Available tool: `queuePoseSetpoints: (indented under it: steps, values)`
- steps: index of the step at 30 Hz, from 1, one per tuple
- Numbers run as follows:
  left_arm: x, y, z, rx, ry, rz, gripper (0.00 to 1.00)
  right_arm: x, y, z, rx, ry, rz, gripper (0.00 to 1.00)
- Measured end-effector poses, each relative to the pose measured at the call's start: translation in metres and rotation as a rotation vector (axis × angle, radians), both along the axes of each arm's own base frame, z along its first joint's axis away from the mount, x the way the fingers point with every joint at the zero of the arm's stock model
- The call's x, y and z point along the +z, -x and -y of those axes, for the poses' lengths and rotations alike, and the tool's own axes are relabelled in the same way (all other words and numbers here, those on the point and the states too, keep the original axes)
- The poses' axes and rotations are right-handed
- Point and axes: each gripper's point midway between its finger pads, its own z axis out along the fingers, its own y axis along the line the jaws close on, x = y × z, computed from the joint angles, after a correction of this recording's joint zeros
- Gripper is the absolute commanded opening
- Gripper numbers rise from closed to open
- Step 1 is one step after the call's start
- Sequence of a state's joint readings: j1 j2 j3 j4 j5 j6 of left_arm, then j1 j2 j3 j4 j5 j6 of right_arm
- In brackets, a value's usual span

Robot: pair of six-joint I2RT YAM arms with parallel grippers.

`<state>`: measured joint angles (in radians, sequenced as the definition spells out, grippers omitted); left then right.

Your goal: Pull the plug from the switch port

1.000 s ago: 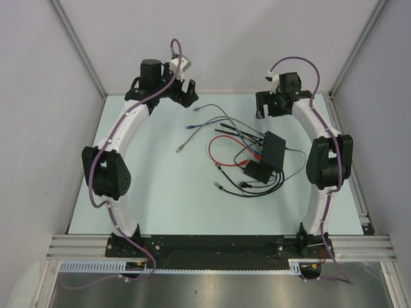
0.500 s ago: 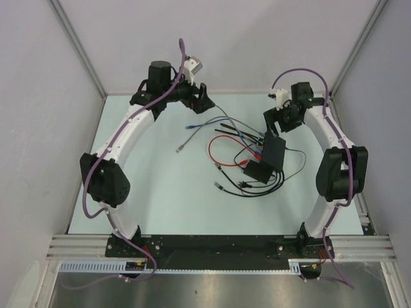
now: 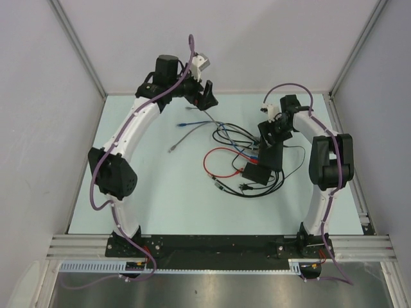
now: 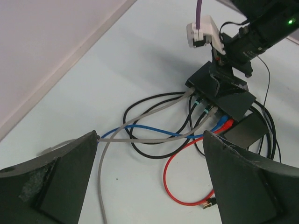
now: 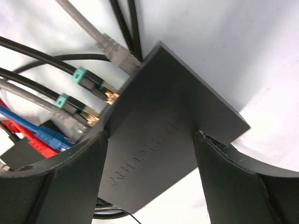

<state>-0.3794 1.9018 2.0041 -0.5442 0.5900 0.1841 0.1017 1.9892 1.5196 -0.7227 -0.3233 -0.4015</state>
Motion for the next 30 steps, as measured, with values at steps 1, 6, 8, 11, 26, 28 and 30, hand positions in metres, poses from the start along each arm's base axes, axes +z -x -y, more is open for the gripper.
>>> queuePoseSetpoints:
  steps: [1,6,8,11,26,28,30]
  values:
    - [-0.007,0.000,0.000,0.002,-0.005,-0.014,1.00,0.000,0.000,-0.002,0.000,-0.002,0.001,0.78]
    - [-0.052,0.009,-0.003,0.019,-0.030,-0.140,1.00,0.002,0.000,-0.027,0.036,-0.010,0.018,0.77]
    - [-0.067,0.013,-0.004,0.025,-0.039,-0.180,1.00,0.002,0.002,-0.039,0.064,-0.007,0.028,0.75]
    - [-0.083,0.019,-0.007,0.033,-0.053,-0.222,0.99,0.001,0.005,-0.057,0.094,-0.011,0.034,0.76]
    - [-0.049,0.048,-0.019,0.039,-0.020,-0.166,1.00,0.045,0.018,-0.024,-0.065,-0.114,0.039,0.76]
    - [-0.052,0.049,-0.019,0.045,-0.018,-0.183,1.00,0.040,0.016,-0.015,-0.109,-0.094,0.026,0.76]
    - [-0.052,0.049,-0.019,0.047,-0.016,-0.186,0.99,0.034,0.015,-0.008,-0.144,-0.073,0.015,0.75]
